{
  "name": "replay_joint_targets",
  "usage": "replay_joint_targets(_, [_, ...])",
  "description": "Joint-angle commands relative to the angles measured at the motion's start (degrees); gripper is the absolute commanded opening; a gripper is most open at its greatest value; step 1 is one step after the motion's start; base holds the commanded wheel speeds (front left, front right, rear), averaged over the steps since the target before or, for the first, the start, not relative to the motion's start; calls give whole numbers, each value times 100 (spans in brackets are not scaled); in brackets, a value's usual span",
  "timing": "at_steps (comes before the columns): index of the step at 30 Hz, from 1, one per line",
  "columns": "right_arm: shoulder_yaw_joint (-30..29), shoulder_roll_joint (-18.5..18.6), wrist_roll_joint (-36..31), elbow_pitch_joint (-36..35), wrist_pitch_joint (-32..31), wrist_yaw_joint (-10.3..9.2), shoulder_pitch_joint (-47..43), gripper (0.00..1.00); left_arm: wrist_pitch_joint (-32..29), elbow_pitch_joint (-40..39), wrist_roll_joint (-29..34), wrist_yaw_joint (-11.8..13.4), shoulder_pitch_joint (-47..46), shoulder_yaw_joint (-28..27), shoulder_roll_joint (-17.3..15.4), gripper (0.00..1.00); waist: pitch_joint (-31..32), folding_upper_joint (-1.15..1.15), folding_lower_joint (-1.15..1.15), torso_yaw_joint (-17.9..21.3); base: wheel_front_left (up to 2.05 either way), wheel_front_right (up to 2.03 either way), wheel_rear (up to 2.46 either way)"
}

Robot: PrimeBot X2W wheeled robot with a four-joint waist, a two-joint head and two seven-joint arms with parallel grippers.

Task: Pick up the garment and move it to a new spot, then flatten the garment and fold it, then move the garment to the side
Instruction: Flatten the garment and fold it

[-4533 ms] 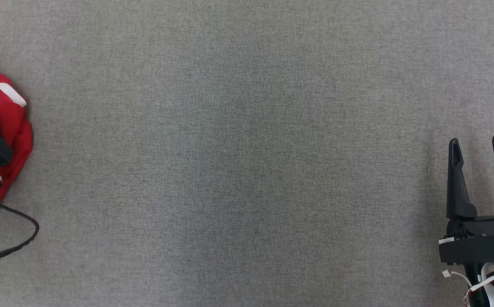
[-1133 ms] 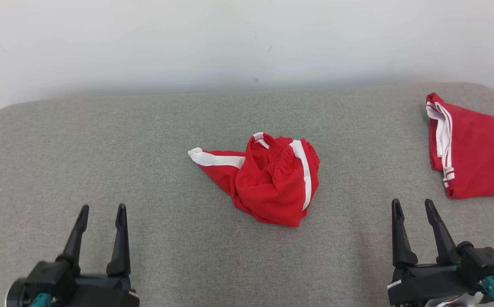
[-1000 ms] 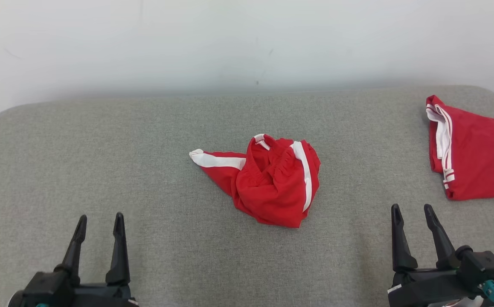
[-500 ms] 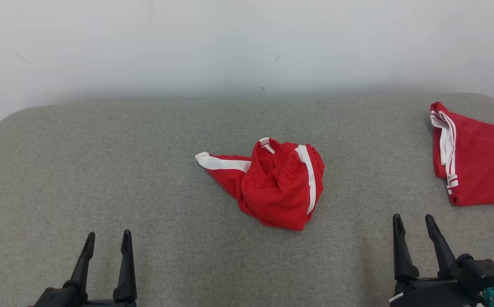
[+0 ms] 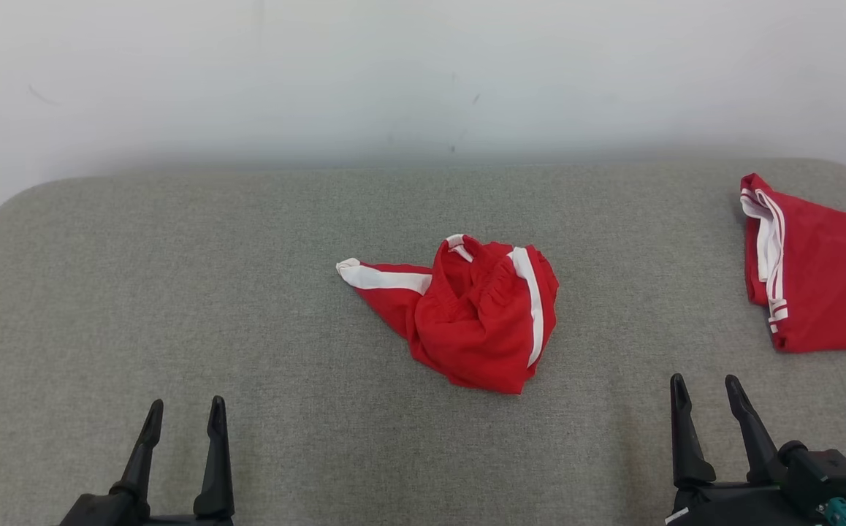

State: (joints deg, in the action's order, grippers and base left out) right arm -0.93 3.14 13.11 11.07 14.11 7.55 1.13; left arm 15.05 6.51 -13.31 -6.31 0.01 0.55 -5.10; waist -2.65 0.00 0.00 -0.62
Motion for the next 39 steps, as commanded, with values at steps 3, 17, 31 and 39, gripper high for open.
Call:
replay_joint_targets(3, [3, 5, 27, 15, 9, -15, -28, 100, 17, 15, 56, -21, 25, -33, 31, 100, -18, 0, 0, -9, 0, 0, 0])
replay_joint_targets(17, [319, 154, -47, 35, -47, -15, 183, 100, 17, 81, 128, -81, -57, -110, 98, 100, -69, 0, 0, -69, 0, 0, 0])
replay_joint_targets(31, [1166, 843, -186, 1072, -469, -15, 2015, 100, 17, 201, 24, -122, -414, 96, 193, 100, -472, 0, 0, -730, 0, 0, 0])
replay_joint_targets(39, [1379, 1064, -247, 2202, -522, -15, 2851, 100, 17, 308, -53, -114, -642, 287, 216, 100, -664, 0, 0, -1200, 0, 0, 0])
